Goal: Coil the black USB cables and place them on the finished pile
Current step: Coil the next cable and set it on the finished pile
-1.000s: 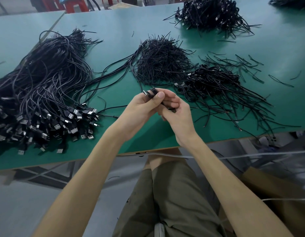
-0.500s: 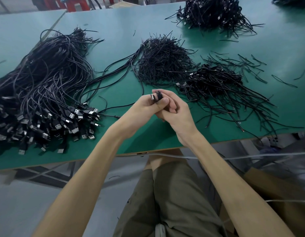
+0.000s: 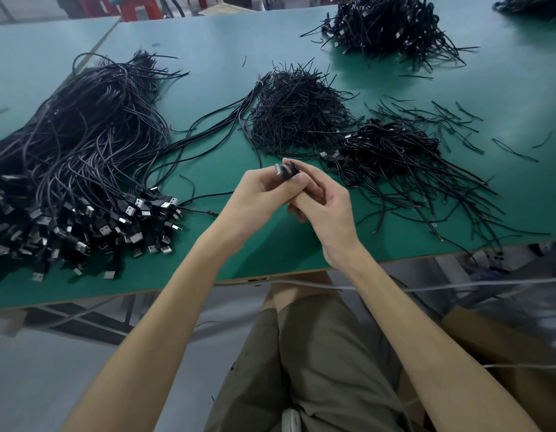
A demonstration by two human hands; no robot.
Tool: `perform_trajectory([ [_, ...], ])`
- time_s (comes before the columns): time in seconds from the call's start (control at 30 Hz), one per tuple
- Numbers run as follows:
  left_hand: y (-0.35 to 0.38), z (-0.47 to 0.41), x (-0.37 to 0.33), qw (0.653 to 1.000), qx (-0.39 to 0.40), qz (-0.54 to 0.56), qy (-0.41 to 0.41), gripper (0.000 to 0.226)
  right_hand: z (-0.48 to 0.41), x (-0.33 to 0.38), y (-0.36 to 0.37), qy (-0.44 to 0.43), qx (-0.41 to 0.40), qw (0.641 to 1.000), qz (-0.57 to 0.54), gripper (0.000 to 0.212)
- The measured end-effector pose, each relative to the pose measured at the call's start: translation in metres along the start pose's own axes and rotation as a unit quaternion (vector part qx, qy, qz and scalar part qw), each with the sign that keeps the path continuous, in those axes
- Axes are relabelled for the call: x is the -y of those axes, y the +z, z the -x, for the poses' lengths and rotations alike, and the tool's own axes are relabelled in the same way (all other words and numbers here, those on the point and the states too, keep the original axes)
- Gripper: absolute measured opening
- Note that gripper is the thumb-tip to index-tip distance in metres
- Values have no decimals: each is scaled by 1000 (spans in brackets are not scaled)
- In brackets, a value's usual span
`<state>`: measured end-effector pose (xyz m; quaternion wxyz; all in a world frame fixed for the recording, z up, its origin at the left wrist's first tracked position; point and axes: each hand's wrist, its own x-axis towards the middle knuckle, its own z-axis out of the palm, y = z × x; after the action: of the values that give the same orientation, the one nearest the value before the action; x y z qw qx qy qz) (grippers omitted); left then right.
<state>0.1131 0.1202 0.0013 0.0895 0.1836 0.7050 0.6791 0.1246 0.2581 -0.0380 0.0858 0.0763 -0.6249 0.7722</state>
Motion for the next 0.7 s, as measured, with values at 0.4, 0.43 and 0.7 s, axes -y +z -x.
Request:
perform_trajectory([
  [0.4,-10,13,13,992,-120,-22,-27,13,0,-3,-4,-19,21,986,162,48],
  [0.43,-12,14,12,991,-130,-23,-28,14,0,-3,-3,-17,19,986,163,48],
  [0.7,-22,16,14,991,-132,-28,-1,5,-1,-5,1,19,15,979,202,69],
])
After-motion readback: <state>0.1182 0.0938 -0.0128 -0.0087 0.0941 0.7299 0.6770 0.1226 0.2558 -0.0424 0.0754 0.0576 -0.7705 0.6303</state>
